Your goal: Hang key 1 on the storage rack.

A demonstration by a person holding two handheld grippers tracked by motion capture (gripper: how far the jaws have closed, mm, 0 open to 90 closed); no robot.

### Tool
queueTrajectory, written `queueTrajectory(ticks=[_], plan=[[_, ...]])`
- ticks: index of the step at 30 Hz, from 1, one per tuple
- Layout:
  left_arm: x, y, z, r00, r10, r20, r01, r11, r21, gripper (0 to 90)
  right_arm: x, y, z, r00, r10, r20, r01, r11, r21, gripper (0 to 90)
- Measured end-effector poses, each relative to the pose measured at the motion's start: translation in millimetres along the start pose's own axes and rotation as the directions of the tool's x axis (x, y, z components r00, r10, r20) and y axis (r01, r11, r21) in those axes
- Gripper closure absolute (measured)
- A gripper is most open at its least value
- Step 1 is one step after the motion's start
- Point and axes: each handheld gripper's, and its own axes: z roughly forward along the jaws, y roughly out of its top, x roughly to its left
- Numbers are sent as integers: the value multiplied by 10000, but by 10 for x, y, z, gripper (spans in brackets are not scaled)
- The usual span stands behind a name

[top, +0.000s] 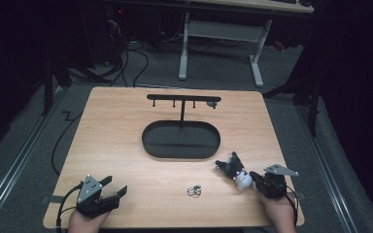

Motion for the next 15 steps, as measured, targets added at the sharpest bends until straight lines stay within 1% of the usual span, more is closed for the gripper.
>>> queueTrajectory(ticks=[2,3,5,8,11,12,15], plan=[[-9,7,15,10000,27,40,-27,10000,18,308,51,-30,-2,9998,-58,-188,60,9999,119,880],[-12,8,21,10000,43,58,-44,10000,35,307,78,-32,2,9995,-181,-274,185,9998,123,878],[-19,7,28,9999,45,106,-46,10000,54,306,135,-21,14,9989,-358,-302,363,9992,149,867],[-17,2,31,9997,63,224,-66,9998,164,303,165,3,28,9982,-576,-165,579,9981,221,848],[-18,15,25,9995,83,317,-85,9999,87,294,135,9,6,9988,-488,10,487,9988,88,815],[-29,36,23,9987,189,474,-190,9998,27,295,123,3,-4,9990,-447,72,446,9990,80,803],[-89,95,18,9962,681,549,-681,9977,-13,293,88,-21,-38,9995,-262,154,262,9997,31,767]])
